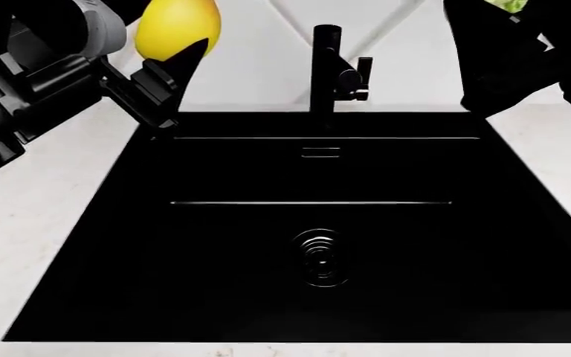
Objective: Pick the lemon, brussel sprout from the counter and place them in the cabinet. Then close the cabinet.
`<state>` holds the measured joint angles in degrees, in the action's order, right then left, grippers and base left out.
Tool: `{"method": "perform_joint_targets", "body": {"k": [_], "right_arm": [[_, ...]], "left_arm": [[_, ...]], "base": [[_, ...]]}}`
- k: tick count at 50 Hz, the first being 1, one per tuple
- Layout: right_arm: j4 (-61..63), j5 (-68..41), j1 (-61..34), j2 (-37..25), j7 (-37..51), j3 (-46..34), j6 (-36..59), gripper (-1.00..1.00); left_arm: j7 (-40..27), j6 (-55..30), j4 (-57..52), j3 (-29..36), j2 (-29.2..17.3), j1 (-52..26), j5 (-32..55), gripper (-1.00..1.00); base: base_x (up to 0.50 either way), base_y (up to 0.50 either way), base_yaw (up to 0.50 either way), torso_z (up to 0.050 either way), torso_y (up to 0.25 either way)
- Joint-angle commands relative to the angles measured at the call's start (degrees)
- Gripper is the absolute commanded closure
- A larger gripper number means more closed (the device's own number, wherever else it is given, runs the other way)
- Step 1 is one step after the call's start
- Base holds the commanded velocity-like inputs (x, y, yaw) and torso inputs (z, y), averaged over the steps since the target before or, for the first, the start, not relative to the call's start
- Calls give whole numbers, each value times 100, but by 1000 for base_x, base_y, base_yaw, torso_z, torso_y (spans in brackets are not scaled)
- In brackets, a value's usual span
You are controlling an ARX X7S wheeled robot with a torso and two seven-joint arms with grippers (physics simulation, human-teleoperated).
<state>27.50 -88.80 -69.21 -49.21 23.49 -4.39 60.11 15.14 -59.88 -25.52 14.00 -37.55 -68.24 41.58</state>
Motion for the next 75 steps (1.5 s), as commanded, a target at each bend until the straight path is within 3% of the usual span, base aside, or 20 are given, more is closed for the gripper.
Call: {"method": "perform_joint_targets", "body": {"k": [1,56,65,75], "right_arm": [[-5,-19,-32,15,-47,9,1,100],[0,-74,-13,16,-37,-96,-68,100],[-13,-71,-39,-47,-58,-74,-72,100],[-14,-58,-90,-139,-79,-71,-45,100]], "left_arm": [[-67,-1,-7,-29,-6,-19,67,100],[-136,101,-70,-164,-129,265,219,100],[-382,10,-406,-415,-114,404,426,100],[-1143,-522,-1392,-1252,-176,262,1169,100]], "base": [[110,-176,0,0,0],[51,-22,0,0,1],[0,0,0,0,0],[0,0,0,1,0]]}}
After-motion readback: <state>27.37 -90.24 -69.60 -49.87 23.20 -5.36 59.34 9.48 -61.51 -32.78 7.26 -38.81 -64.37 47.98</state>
